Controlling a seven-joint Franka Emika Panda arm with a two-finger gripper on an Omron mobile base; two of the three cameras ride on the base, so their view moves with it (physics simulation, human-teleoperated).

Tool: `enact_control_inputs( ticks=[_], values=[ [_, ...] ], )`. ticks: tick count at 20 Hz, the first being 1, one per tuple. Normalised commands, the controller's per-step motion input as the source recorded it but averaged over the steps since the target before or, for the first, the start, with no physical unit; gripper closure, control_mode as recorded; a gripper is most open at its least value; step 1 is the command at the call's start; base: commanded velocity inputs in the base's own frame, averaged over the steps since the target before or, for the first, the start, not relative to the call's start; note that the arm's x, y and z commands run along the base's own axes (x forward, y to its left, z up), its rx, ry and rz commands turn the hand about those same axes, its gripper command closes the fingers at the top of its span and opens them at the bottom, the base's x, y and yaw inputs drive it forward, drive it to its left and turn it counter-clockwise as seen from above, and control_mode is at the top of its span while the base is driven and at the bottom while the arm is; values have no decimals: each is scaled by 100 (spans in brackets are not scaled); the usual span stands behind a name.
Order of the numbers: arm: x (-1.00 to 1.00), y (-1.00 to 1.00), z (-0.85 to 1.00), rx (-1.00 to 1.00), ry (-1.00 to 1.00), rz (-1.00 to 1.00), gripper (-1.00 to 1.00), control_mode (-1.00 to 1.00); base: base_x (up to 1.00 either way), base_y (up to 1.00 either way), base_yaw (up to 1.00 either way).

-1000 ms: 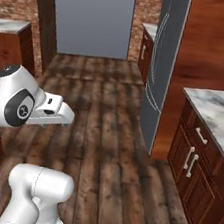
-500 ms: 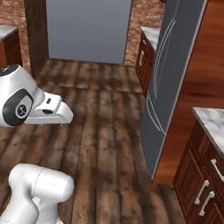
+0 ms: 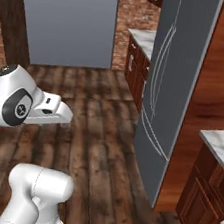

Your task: Move the hot dog bun to the plate on the dining table and place the condiment next to that plate. Then navigate to the fridge and take the sausage and place it on the plate as well.

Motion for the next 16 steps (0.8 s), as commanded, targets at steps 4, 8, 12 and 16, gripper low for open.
enact_control_inputs(
  ticks=[4,8,12,16],
  values=[
    [0,0,0,0,0,0,-100,100,100,14,-30],
    [0,0,0,0,0,0,-100,100,100,7,-38],
    [0,0,0,0,0,0,-100,100,100,4,-48],
    [0,0,0,0,0,0,-100,100,97,24,-56]
  ],
)
